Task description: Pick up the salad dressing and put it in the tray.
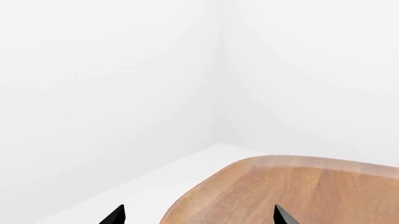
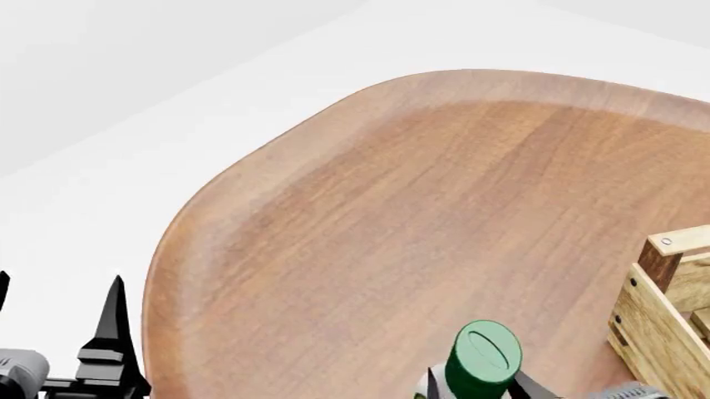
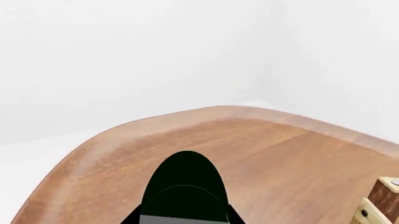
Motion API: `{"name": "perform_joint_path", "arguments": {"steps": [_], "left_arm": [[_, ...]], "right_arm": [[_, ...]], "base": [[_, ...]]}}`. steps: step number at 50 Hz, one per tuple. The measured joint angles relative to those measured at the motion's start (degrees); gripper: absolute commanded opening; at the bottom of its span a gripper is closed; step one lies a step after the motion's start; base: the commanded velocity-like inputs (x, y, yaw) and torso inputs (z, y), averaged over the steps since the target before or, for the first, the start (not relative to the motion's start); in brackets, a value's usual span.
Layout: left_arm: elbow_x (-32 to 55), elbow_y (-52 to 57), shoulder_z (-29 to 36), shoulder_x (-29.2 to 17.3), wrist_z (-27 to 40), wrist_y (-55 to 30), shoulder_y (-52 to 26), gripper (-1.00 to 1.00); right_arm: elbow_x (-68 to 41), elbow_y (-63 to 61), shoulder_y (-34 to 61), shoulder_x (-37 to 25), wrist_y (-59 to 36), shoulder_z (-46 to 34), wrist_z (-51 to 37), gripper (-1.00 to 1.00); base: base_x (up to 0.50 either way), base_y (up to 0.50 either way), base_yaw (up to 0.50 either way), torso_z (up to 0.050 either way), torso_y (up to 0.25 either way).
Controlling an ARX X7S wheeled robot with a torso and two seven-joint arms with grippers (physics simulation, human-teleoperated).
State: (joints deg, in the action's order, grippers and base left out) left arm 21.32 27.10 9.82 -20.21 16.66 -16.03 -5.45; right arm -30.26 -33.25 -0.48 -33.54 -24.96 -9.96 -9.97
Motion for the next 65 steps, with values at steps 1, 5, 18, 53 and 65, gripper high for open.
{"name": "perform_joint_path", "arguments": {"steps": [1, 5, 18, 53, 65], "left_arm": [[0.02, 0.00, 0.01, -0.02, 0.00, 0.00, -0.01, 1.00], [0.12, -0.04, 0.03, -0.11, 0.01, 0.01, -0.09, 1.00], [0.50, -0.21, -0.05, -0.38, 0.04, 0.12, -0.27, 1.00], [0.52, -0.74, 0.46, -0.68, 0.50, 0.84, -0.15, 1.00], [0.65, -0.66, 0.52, -0.82, 0.75, 0.91, -0.13, 1.00]], "right_arm": [[-0.42, -0.53, 0.06, -0.14, -0.33, 0.56, -0.42, -1.00], [-2.05, -2.55, 0.38, -0.77, -1.65, 2.80, -2.12, -1.00], [-5.54, -5.98, 1.93, -3.03, -5.60, 9.59, -7.36, -1.00], [-7.79, 4.37, 7.26, -7.22, -11.90, 27.31, -19.05, -1.00], [-6.18, 13.47, 10.35, -6.96, -11.71, 30.41, -21.54, -1.00]], "base": [[0.00, 0.00, 0.00, 0.000, 0.000], [0.00, 0.00, 0.00, 0.000, 0.000], [0.00, 0.00, 0.00, 0.000, 0.000], [0.00, 0.00, 0.00, 0.000, 0.001], [0.00, 0.00, 0.00, 0.000, 0.000]]}}
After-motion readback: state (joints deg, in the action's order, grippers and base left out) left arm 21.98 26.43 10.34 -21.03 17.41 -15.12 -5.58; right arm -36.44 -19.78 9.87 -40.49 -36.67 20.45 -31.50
